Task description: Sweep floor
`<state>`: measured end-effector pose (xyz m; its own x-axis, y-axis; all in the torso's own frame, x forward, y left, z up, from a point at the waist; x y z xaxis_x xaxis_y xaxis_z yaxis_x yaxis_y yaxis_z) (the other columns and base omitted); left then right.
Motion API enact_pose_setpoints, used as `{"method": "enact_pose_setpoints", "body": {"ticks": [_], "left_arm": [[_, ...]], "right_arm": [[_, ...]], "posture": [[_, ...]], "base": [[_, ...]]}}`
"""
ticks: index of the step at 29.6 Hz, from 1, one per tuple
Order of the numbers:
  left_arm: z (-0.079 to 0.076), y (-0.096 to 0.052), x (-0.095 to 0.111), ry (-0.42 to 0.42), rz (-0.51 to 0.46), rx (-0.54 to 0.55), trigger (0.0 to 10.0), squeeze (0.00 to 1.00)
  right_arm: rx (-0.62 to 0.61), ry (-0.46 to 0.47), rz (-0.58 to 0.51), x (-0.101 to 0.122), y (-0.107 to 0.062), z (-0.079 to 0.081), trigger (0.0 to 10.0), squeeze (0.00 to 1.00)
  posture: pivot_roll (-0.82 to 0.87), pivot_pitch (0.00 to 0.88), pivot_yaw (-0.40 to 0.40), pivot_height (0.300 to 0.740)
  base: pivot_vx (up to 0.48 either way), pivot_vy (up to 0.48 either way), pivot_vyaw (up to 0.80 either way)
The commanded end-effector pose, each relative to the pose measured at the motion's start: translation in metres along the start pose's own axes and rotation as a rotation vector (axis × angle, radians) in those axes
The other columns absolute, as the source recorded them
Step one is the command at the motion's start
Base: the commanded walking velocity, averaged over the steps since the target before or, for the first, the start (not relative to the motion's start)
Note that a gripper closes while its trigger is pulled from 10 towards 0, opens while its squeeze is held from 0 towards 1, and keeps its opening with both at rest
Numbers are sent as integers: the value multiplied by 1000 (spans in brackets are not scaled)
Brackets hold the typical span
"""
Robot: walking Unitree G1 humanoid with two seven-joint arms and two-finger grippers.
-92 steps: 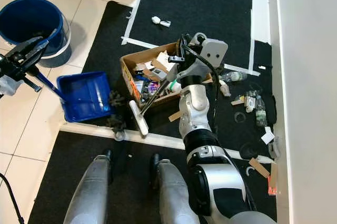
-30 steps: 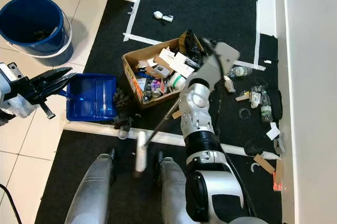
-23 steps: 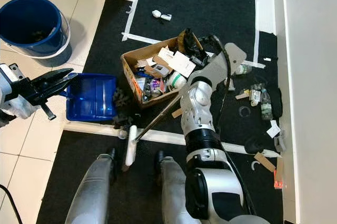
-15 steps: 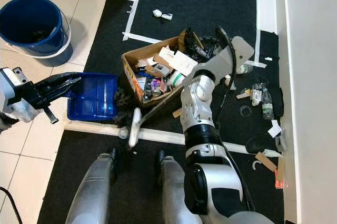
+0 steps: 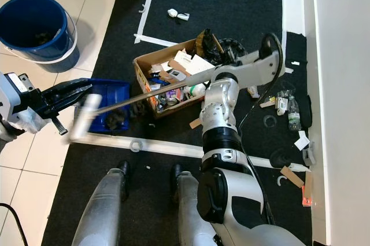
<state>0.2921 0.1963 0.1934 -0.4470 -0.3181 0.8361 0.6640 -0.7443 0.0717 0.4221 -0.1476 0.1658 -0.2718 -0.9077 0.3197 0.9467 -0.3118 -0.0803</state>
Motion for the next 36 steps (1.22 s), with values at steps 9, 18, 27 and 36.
{"method": "enact_pose_setpoints", "body": {"ticks": [9, 18, 27, 36], "left_arm": [[-38, 13, -15, -160, -21, -67, 10000, 0], [-42, 16, -18, -168, -23, -67, 10000, 0], [-44, 17, -19, -174, -24, -68, 10000, 0], [-44, 16, -20, -179, -22, -69, 10000, 0]], "right_arm": [[190, 143, 75, -23, -17, 45, 10000, 0], [499, -267, -67, 10, -23, 86, 10000, 0], [641, -517, -94, 1, -37, 90, 10000, 0], [682, -581, -132, 3, -42, 92, 10000, 0]], "posture": [[192, 368, -119, 740], [176, 344, -130, 740], [177, 343, -129, 740], [175, 354, -125, 740]], "base": [[0, 0, 0], [0, 0, 0], [0, 0, 0], [0, 0, 0]]}}
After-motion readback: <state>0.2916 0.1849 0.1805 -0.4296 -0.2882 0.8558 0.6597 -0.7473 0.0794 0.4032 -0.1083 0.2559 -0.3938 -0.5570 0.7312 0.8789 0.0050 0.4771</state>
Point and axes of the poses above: a point about 5 cm out from each wrist's last joint towards the gripper, its own y axis pointing out of the wrist towards the gripper, its own x axis along the axis of the wrist's last joint, z = x × y, the point moved 4 cm from there along y, pointing out of the wrist towards the gripper, and after that the axes turned 10 degrees about y, right-handed, at the moved point
